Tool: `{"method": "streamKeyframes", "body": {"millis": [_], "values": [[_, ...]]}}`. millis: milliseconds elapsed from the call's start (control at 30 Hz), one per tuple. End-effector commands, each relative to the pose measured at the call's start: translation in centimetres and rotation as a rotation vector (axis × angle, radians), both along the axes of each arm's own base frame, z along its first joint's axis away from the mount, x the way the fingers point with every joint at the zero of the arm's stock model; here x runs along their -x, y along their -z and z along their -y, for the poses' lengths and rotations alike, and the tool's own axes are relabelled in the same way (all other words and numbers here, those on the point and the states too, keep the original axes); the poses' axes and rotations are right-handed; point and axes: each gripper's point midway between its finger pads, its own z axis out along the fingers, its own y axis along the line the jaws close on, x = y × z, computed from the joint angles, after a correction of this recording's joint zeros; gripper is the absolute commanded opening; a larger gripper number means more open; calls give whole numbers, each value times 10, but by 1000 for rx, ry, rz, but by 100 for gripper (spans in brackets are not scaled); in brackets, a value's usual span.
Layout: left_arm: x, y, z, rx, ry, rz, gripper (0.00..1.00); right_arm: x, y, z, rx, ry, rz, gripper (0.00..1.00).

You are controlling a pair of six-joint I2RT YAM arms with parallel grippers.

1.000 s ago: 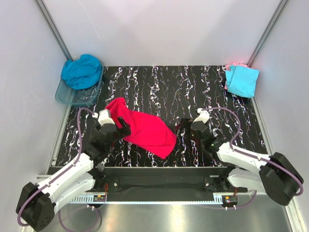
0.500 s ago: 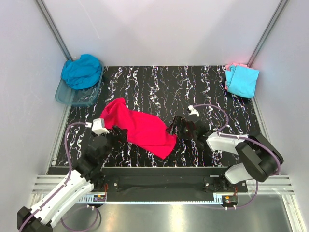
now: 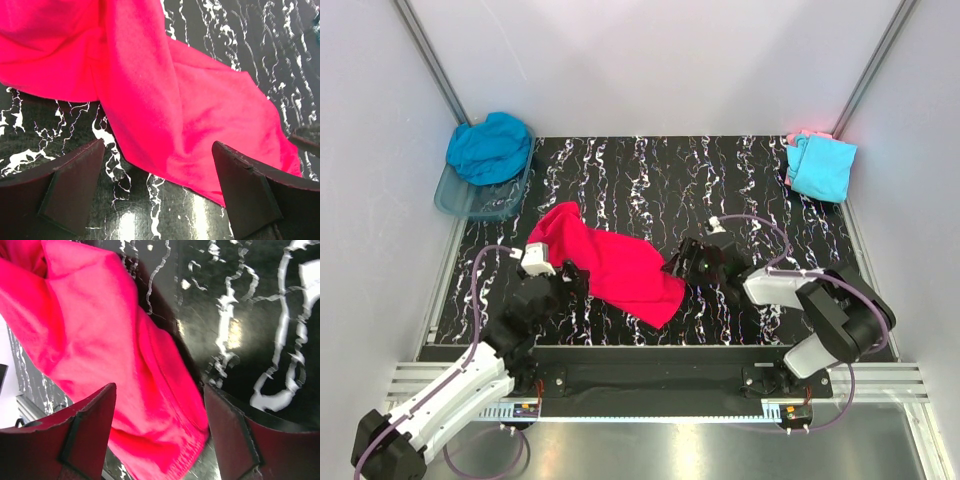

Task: Fold and stack the t-shirts
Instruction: Flatten the tshirt out

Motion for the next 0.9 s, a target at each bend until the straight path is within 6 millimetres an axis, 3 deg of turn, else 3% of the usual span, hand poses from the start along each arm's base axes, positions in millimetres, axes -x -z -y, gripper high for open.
{"method": "streamKeyframes", "body": {"millis": [0, 67, 233, 433, 567, 600, 633, 733, 867], "values": [[-7, -25, 10, 31, 35, 79, 95, 3, 9, -10, 2, -46, -74, 79], [-6, -26, 9, 40, 35, 93, 95, 0, 12, -17, 3, -68, -92, 87], [-5, -31, 8, 60, 36, 128, 95, -8, 24, -20, 49, -67, -139, 83], [-4, -32, 10, 63, 45, 130, 95, -16, 33, -9, 123, -23, -136, 64], [-4, -31, 10, 63, 47, 130, 95, -18, 38, -6, 150, -8, -148, 21], [-4, -33, 10, 66, 46, 134, 95, -18, 38, -5, 159, -4, -148, 2], [-4, -32, 10, 63, 47, 131, 95, -21, 38, -2, 174, 6, -137, 0], [-4, -33, 11, 64, 50, 135, 95, -29, 28, 13, 228, 64, -80, 0], [-3, -32, 11, 63, 52, 137, 95, -41, -23, 44, 274, 201, 65, 0]]}}
